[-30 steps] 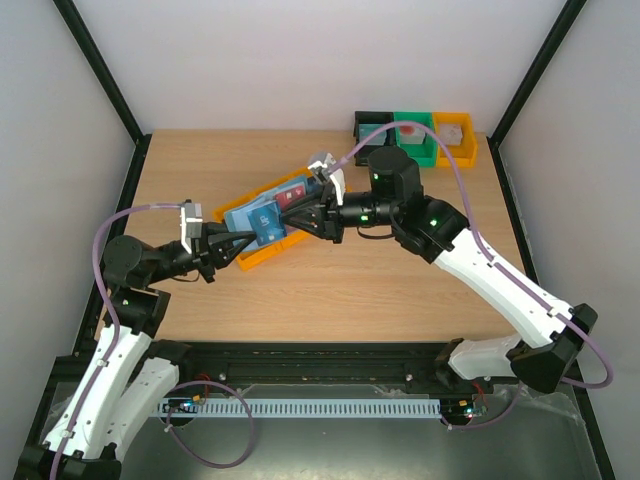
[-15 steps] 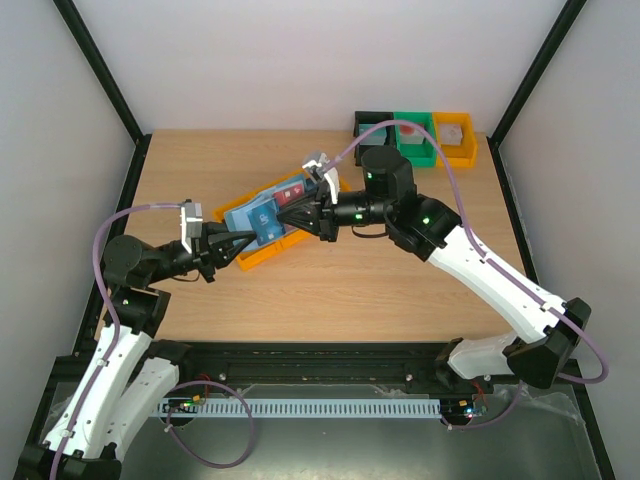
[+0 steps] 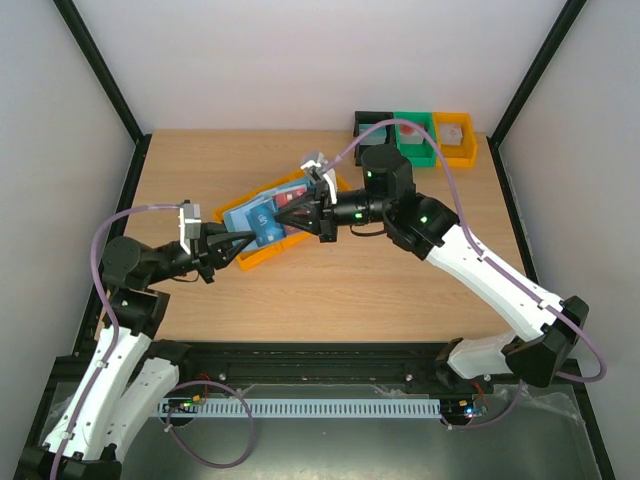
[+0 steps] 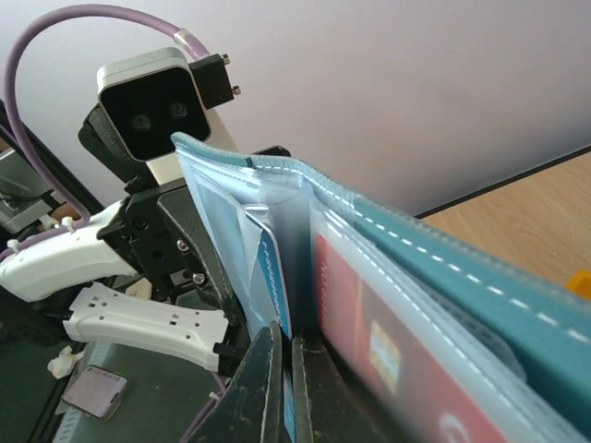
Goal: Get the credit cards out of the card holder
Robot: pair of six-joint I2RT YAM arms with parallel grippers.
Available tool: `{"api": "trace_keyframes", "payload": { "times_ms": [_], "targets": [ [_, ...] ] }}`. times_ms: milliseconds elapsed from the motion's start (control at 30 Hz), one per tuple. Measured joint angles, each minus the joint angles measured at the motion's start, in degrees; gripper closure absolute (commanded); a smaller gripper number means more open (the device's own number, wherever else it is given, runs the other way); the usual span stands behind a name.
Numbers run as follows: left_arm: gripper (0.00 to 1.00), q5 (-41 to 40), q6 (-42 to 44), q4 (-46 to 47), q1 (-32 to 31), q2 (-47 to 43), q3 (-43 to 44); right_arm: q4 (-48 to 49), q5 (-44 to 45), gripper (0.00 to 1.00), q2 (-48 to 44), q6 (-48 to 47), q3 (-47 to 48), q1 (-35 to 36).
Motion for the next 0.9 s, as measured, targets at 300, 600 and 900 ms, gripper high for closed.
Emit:
{"api": "trace_keyframes", "payload": {
  "times_ms": [300,600,900],
  "targets": [
    [0.98,0.00,-0.24,0.37,-0.04,-0.02,-0.09,-0.24,-0.04,0.89,-1.68,-0.90,-0.98,-0.07],
    [0.98,0.09,-0.39,0.81,-0.04,-0.04,-0.11,-1.22,2.43,0.87,-3.08,-1.75,-0.98,-0.42],
    [0.98,0.26,-0.39,0.76,-0.04,-0.11,-0.11,-1.09,5.55,0.80,-2.78,-0.20,-0.98,-0.46]
  ]
}}
